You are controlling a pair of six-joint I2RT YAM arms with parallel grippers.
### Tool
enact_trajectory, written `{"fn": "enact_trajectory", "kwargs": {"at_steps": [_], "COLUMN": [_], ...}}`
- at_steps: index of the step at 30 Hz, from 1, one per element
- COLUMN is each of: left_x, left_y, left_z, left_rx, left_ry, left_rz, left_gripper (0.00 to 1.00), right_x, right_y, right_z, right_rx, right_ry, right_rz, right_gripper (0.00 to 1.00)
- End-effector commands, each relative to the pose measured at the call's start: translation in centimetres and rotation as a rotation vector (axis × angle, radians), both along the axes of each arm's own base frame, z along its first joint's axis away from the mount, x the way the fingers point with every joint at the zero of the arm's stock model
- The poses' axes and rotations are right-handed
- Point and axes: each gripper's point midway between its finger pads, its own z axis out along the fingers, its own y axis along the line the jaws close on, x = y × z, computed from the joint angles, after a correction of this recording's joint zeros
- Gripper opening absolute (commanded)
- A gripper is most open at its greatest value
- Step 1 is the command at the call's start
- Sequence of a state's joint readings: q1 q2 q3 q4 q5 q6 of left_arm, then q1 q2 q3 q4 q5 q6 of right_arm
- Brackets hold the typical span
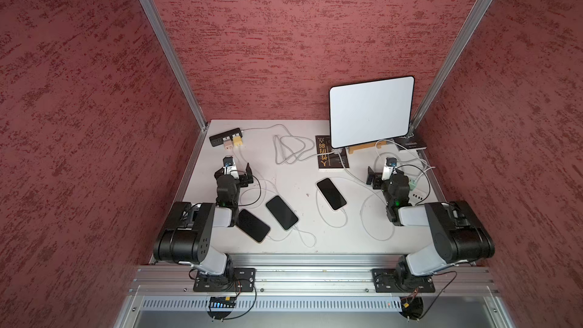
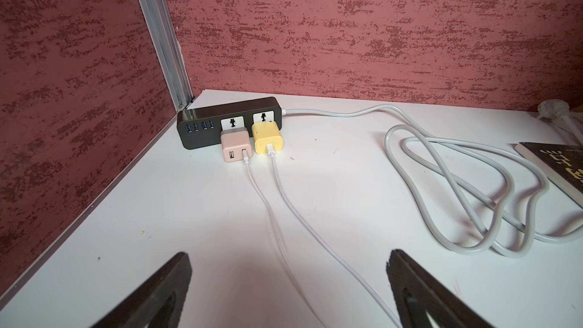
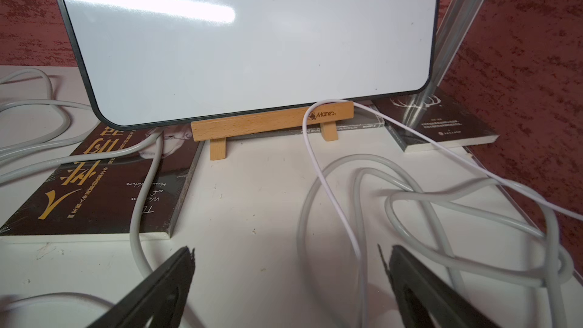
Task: Unplug the charging cable from the phone
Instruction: Pick up the phone at the center of the board.
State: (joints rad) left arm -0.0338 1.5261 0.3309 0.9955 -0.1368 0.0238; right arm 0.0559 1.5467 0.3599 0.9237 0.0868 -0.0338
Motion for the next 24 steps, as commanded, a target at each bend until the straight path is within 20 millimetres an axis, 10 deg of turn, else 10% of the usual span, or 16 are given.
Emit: {"fn": "enact_trajectory", "kwargs": {"at_steps": [1, 24], "left_x": [0.16, -0.21], "left_y": [0.09, 0.56], "left_z": [-0.09, 0.62], "left_rx": [0.004, 0.001], "left_ry": [0.004, -0.013], "left_rz": [-0.002, 0.028], "left_gripper": [1.0, 1.0], "right_x": [0.48, 0.59], "right_y": [-0.1, 0.3], "right_z": [0.87, 1.0], "right_rx": [0.009, 0.008], "right_ry": [-0.025, -0.019], "right_rz": [0.004, 0.026], "right_gripper": [0.99, 0.99]}}
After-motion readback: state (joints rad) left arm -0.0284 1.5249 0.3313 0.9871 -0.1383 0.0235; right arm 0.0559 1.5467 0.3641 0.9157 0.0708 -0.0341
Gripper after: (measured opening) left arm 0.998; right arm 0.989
